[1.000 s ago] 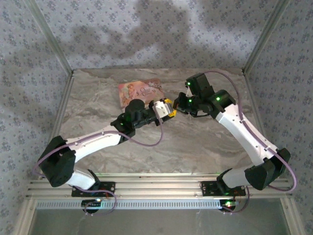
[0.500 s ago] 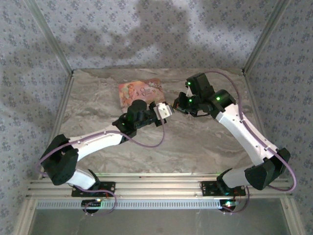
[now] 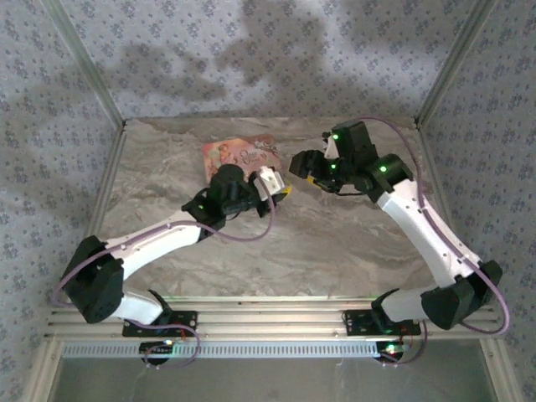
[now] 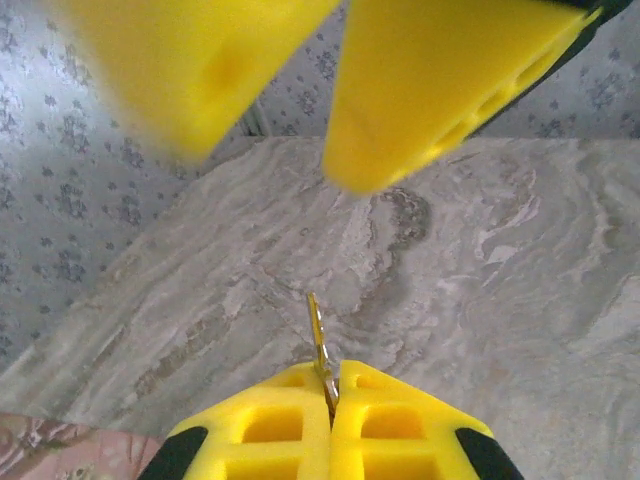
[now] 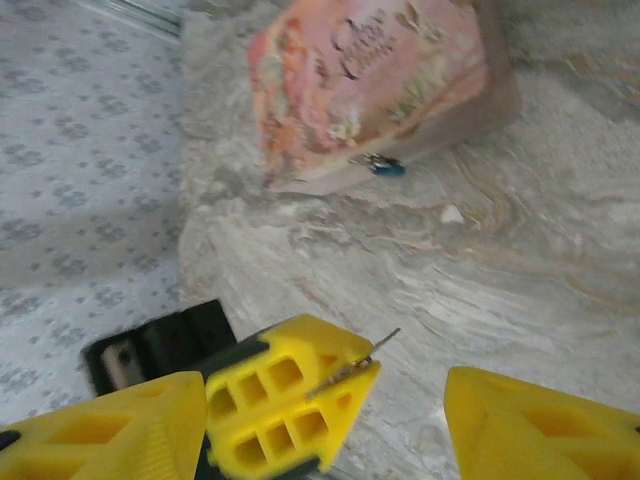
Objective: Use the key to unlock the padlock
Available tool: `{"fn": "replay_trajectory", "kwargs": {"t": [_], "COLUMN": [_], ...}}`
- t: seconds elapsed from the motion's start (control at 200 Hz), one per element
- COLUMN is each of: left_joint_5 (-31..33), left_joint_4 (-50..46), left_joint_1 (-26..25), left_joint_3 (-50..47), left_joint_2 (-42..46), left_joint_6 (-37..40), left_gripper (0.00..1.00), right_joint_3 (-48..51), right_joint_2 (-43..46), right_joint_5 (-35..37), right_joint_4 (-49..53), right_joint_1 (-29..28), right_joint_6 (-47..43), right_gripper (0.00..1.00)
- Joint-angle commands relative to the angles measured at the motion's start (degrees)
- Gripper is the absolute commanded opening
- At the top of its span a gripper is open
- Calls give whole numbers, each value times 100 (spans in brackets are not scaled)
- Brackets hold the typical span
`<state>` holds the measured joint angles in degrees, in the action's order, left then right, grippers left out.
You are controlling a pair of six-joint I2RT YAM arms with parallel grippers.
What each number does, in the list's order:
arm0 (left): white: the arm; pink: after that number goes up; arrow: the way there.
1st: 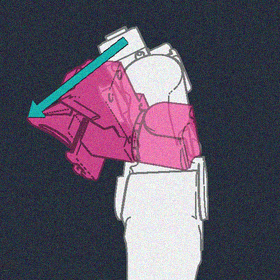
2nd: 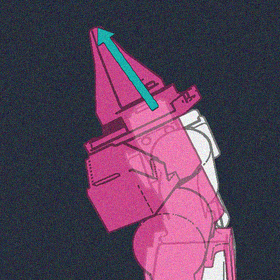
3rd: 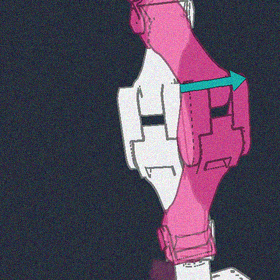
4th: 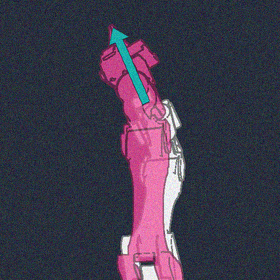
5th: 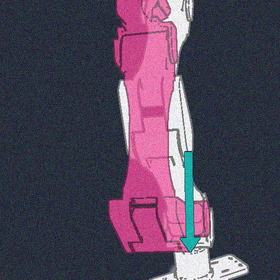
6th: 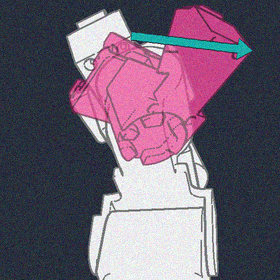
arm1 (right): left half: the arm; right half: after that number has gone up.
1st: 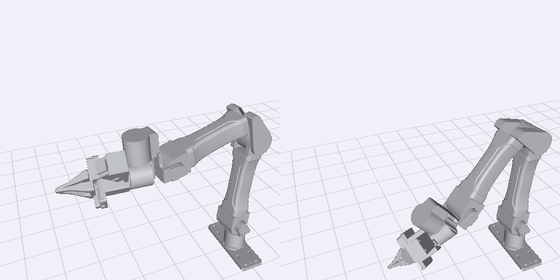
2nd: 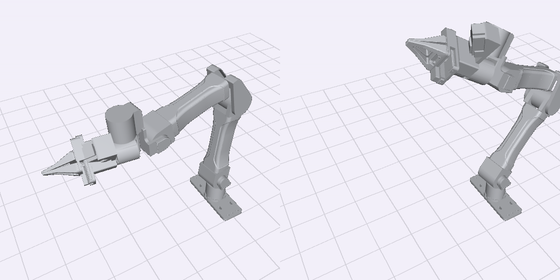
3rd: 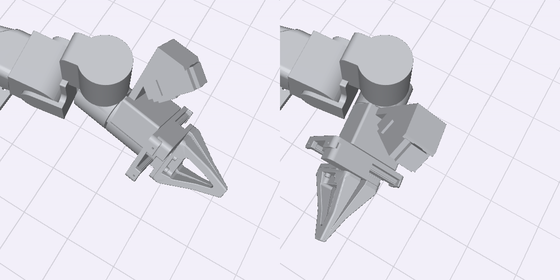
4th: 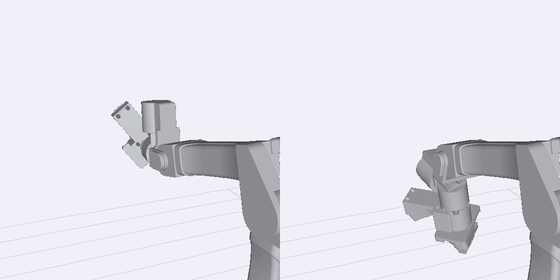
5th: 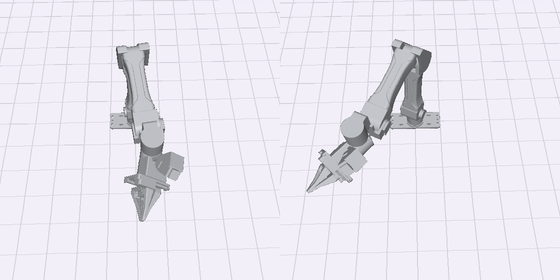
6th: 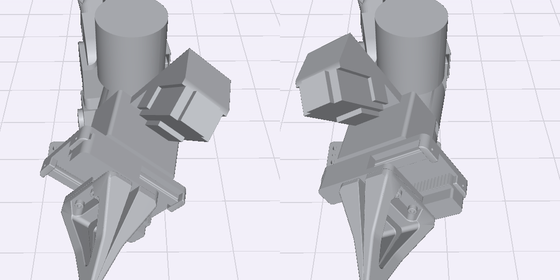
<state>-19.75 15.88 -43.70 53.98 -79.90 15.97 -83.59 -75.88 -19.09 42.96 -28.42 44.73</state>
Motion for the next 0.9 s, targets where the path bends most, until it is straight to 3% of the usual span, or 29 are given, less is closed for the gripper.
{"fn": "replay_trajectory", "kwargs": {"t": [0.0, 0.135, 0.265, 0.45, 0.625, 0.894], "left_joint_5": [-1417, -3077, -4238, -4984, -5325, -5512], "left_joint_4": [-511, -782, -953, -1811, -2844, -3205], "left_joint_1": [457, 1117, 1531, 1632, 1585, 1497], "left_joint_3": [318, 573, 737, 1085, 1573, 1805], "left_joint_2": [307, 359, 471, 637, 577, 383], "left_joint_6": [-1064, -1906, -2308, -2042, -1486, -1283], "left_gripper": [0, 0, 0, 0, 0, 0], "right_joint_3": [255, 733, 539, 392, 248, 88], "right_joint_2": [650, 934, 666, 366, 253, -30], "right_joint_5": [-517, -1481, -2528, -3934, -4176, -4404], "right_joint_4": [-973, -2244, -2324, -2560, -2294, -2187], "right_joint_1": [208, 461, 549, 470, 183, -225], "right_joint_6": [-802, -1948, -2545, -2883, -3268, -3304], "right_gripper": [67, 66, 63, 55, 51, 45]}}
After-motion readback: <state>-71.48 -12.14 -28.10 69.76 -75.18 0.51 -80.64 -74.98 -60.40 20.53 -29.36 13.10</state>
